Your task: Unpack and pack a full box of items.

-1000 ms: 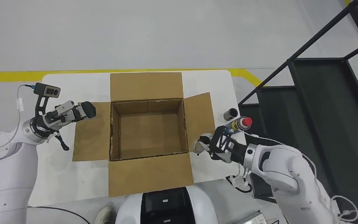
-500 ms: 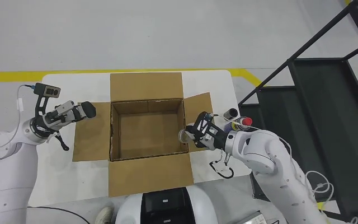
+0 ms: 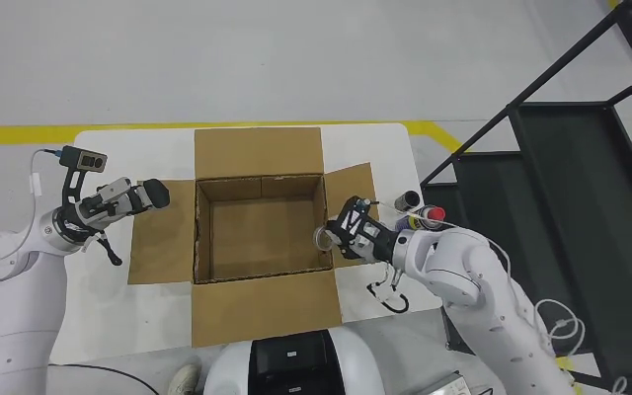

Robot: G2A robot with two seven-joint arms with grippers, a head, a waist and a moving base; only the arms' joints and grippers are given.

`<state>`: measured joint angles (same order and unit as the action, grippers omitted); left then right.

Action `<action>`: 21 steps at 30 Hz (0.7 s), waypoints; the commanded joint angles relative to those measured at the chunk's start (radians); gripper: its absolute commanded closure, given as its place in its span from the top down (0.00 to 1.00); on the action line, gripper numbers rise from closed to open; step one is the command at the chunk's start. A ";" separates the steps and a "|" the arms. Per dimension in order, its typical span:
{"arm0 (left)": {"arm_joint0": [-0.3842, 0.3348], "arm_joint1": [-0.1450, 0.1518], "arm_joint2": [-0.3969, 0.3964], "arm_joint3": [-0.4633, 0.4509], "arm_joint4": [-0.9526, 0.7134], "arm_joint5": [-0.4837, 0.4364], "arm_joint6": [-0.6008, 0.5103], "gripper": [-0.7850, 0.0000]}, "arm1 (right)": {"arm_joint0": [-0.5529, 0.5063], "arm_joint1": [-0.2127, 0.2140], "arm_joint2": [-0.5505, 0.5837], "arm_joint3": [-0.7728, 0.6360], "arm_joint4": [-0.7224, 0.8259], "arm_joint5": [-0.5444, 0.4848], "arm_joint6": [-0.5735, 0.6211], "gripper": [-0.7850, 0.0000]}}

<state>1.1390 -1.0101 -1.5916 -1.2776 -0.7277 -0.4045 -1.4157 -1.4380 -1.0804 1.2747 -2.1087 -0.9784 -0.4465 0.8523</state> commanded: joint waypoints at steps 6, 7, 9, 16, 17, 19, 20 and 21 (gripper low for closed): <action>0.000 0.000 0.000 0.000 0.000 0.000 0.000 1.00 | 0.324 -0.056 -0.297 0.133 -0.051 0.205 0.220 0.00; 0.000 0.000 0.000 0.000 0.000 0.000 0.000 1.00 | 0.368 -0.068 -0.343 0.163 -0.065 0.233 0.236 0.00; 0.000 0.000 0.000 0.000 0.000 0.000 0.000 1.00 | 0.443 -0.092 -0.423 0.232 -0.092 0.283 0.251 0.00; 0.000 0.000 0.000 0.000 0.000 0.000 0.000 1.00 | 0.594 -0.173 -0.622 0.478 -0.155 0.390 0.214 0.00; 0.000 0.000 0.000 0.000 0.000 0.000 0.000 1.00 | 0.608 -0.183 -0.641 0.510 -0.160 0.398 0.210 0.00; 0.000 0.000 0.000 0.000 0.000 0.000 0.000 1.00 | 0.631 -0.201 -0.672 0.571 -0.169 0.415 0.208 0.00; 0.000 0.000 0.000 0.000 0.000 0.000 0.000 1.00 | 0.640 -0.210 -0.684 0.596 -0.169 0.420 0.203 0.00; 0.000 0.000 0.000 0.000 0.000 0.000 0.000 1.00 | 0.648 -0.218 -0.693 0.621 -0.165 0.422 0.197 0.00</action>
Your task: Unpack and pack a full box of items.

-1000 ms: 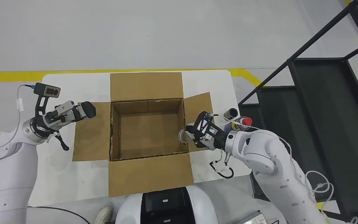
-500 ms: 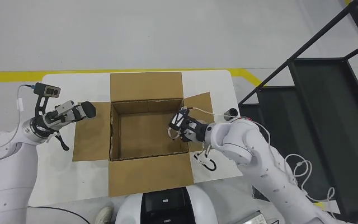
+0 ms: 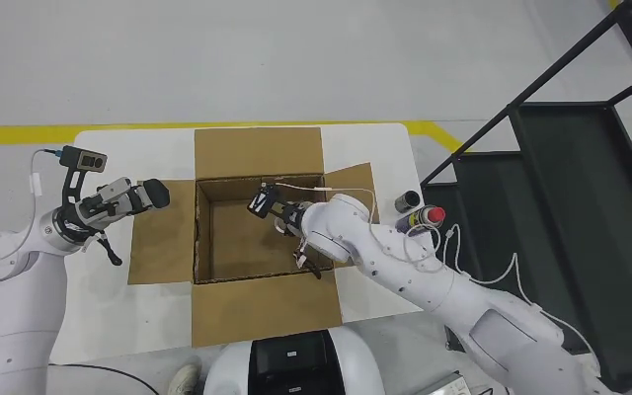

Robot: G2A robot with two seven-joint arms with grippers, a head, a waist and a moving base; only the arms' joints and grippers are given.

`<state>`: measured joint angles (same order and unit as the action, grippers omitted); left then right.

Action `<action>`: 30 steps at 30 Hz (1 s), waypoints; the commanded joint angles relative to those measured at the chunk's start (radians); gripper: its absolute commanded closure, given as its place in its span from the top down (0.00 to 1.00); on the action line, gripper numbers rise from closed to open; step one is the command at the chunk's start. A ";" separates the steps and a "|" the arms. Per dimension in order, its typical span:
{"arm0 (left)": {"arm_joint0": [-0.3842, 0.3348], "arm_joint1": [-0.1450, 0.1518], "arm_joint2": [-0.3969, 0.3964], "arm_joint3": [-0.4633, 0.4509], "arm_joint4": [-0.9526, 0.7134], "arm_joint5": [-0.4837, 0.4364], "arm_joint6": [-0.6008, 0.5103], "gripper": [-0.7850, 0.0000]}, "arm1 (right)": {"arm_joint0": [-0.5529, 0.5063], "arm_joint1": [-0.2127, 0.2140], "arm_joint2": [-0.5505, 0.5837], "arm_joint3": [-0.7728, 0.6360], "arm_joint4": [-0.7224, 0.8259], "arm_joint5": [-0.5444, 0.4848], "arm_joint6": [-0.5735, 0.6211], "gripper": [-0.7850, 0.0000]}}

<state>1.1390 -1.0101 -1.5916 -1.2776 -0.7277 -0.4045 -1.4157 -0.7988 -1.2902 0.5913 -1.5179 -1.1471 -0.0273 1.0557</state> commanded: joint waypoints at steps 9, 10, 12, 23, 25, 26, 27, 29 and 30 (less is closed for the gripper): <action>0.000 0.000 0.000 0.000 0.000 0.000 0.000 1.00 | 0.058 -0.060 -0.045 0.205 0.029 -0.003 -0.035 0.00; 0.000 0.000 0.000 0.000 0.000 0.000 0.000 1.00 | 0.061 -0.065 -0.048 0.221 0.033 -0.005 -0.036 0.00; 0.000 0.000 0.000 0.000 0.000 0.000 0.000 1.00 | 0.066 -0.075 -0.054 0.249 0.042 -0.014 -0.041 0.00; 0.000 0.000 0.000 0.000 0.000 0.000 0.000 1.00 | 0.089 -0.120 -0.071 0.366 0.068 -0.049 -0.058 0.00; 0.000 0.000 0.000 0.000 0.000 0.000 0.000 1.00 | 0.096 -0.130 -0.075 0.389 0.074 -0.055 -0.056 0.00; 0.000 0.000 0.000 0.000 0.000 0.000 0.000 1.00 | 0.099 -0.135 -0.076 0.401 0.078 -0.058 -0.055 0.00; 0.000 0.000 0.000 0.000 0.000 0.000 0.000 1.00 | 0.103 -0.139 -0.078 0.413 0.082 -0.062 -0.054 0.00; 0.000 0.000 0.000 0.000 0.000 0.000 0.000 1.00 | 0.109 -0.149 -0.083 0.433 0.087 -0.066 -0.055 0.00; 0.000 0.000 0.000 0.000 0.000 0.000 0.000 1.00 | 0.111 -0.153 -0.085 0.442 0.087 -0.067 -0.056 0.00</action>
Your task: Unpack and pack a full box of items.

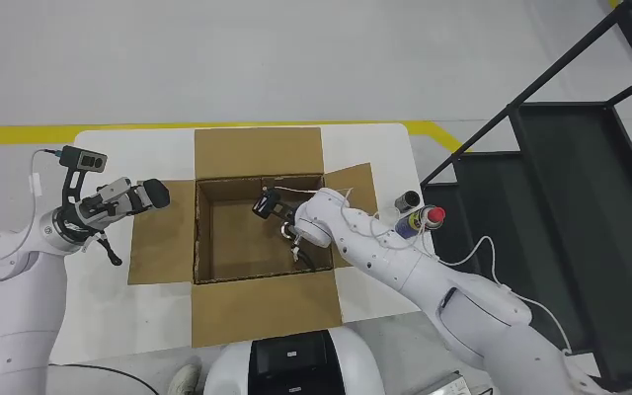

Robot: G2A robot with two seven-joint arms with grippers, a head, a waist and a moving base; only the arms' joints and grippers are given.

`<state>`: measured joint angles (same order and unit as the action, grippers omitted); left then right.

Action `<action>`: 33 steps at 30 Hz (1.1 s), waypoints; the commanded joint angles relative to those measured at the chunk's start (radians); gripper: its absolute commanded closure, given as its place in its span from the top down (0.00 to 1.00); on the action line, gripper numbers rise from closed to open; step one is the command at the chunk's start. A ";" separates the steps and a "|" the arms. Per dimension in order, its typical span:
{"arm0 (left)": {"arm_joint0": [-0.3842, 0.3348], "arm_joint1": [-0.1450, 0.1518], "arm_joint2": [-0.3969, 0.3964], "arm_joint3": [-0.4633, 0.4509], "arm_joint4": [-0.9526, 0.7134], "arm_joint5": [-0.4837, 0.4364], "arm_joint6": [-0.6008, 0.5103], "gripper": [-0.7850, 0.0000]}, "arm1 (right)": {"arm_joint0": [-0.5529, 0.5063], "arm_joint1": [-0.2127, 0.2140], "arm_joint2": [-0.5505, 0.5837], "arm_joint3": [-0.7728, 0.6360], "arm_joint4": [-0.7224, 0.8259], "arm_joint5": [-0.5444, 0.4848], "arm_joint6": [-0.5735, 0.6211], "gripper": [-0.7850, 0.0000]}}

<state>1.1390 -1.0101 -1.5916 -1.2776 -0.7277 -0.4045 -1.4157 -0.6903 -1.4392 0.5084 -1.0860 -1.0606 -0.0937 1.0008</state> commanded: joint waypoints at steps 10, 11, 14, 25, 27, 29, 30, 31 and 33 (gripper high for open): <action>0.000 0.000 0.000 0.000 0.000 0.000 0.000 1.00 | -0.006 -0.018 0.010 0.005 -0.021 -0.003 0.003 1.00; 0.000 0.000 0.000 0.000 0.000 0.000 0.000 1.00 | -0.013 -0.015 0.016 -0.013 -0.031 0.000 0.004 1.00; 0.000 0.000 0.000 0.000 0.000 0.000 0.000 1.00 | -0.046 0.004 0.038 -0.092 -0.078 0.010 0.016 1.00; 0.000 0.000 0.000 0.000 0.000 0.000 0.000 1.00 | -0.319 0.128 0.278 -0.608 -0.141 -0.120 0.082 1.00; 0.000 0.000 0.000 0.000 0.000 0.000 0.000 1.00 | -0.391 0.155 0.364 -0.705 -0.095 -0.203 0.042 1.00; 0.000 0.000 0.000 0.000 0.000 0.000 0.000 1.00 | -0.468 0.180 0.459 -0.794 -0.030 -0.307 -0.027 1.00; 0.000 0.000 0.000 0.000 0.000 0.000 0.000 1.00 | -0.503 0.192 0.507 -0.837 -0.006 -0.368 -0.069 1.00; 0.000 0.000 0.000 0.000 0.000 0.000 0.000 1.00 | -0.540 0.203 0.556 -0.876 0.008 -0.435 -0.128 1.00; 0.000 0.000 0.000 0.000 0.000 0.000 0.000 1.00 | -0.617 0.223 0.653 -0.913 0.010 -0.520 -0.229 1.00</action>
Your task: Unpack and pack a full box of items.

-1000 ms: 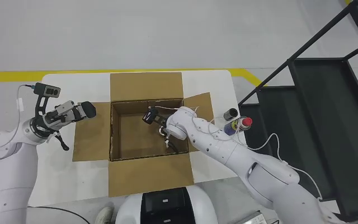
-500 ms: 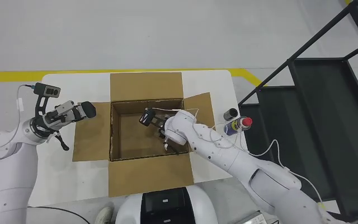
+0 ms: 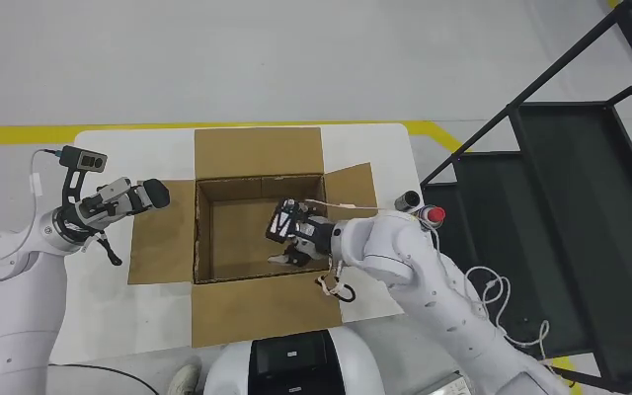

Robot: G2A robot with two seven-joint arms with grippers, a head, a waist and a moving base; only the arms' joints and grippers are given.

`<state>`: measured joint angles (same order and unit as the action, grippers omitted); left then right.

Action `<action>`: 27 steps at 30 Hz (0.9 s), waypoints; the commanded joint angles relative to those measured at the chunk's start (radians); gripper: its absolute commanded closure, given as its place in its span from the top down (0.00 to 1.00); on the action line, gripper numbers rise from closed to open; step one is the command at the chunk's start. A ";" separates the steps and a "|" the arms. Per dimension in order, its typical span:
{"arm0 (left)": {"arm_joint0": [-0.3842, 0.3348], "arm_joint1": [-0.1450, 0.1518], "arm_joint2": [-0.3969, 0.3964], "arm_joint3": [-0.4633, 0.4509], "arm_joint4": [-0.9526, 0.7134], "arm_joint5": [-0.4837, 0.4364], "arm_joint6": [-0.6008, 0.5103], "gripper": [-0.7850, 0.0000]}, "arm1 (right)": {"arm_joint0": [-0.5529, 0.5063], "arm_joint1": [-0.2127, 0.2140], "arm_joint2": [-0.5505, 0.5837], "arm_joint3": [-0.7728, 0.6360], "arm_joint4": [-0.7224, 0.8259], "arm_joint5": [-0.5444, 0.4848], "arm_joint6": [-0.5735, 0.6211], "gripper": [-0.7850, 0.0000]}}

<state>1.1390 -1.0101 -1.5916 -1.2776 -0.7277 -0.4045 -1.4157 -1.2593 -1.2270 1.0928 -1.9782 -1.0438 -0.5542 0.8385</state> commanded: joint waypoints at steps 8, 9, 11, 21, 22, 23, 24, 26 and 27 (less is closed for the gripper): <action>0.000 0.000 0.000 0.000 0.000 0.000 0.000 1.00 | -0.272 0.046 0.293 -0.072 -0.071 -0.148 -0.401 1.00; 0.000 0.000 0.000 0.000 0.000 0.000 0.000 1.00 | -0.295 0.048 0.320 -0.066 -0.073 -0.152 -0.443 1.00; 0.000 0.000 0.000 0.000 0.000 0.000 0.000 1.00 | -0.334 0.054 0.356 -0.060 -0.078 -0.185 -0.502 1.00; 0.000 0.000 0.000 0.000 0.000 0.000 0.000 1.00 | -0.338 0.055 0.361 -0.060 -0.084 -0.191 -0.505 1.00; 0.000 0.000 0.000 0.000 0.000 0.000 0.000 1.00 | -0.338 0.055 0.361 -0.060 -0.084 -0.191 -0.505 1.00; 0.000 0.000 0.000 0.000 0.000 0.000 0.000 1.00 | -0.338 0.055 0.361 -0.060 -0.084 -0.191 -0.505 1.00; 0.000 0.000 0.000 0.000 0.000 0.000 0.000 1.00 | -0.338 0.055 0.361 -0.060 -0.084 -0.191 -0.505 1.00; 0.000 0.000 0.000 0.000 0.000 0.000 0.000 1.00 | -0.338 0.055 0.361 -0.060 -0.084 -0.191 -0.505 1.00; 0.000 0.000 0.000 0.000 0.000 0.000 0.000 1.00 | -0.338 0.055 0.361 -0.060 -0.084 -0.191 -0.505 1.00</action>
<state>1.1390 -1.0101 -1.5916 -1.2776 -0.7277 -0.4045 -1.4157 -1.5974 -1.1720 1.4541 -2.0380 -1.1276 -0.7450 0.3340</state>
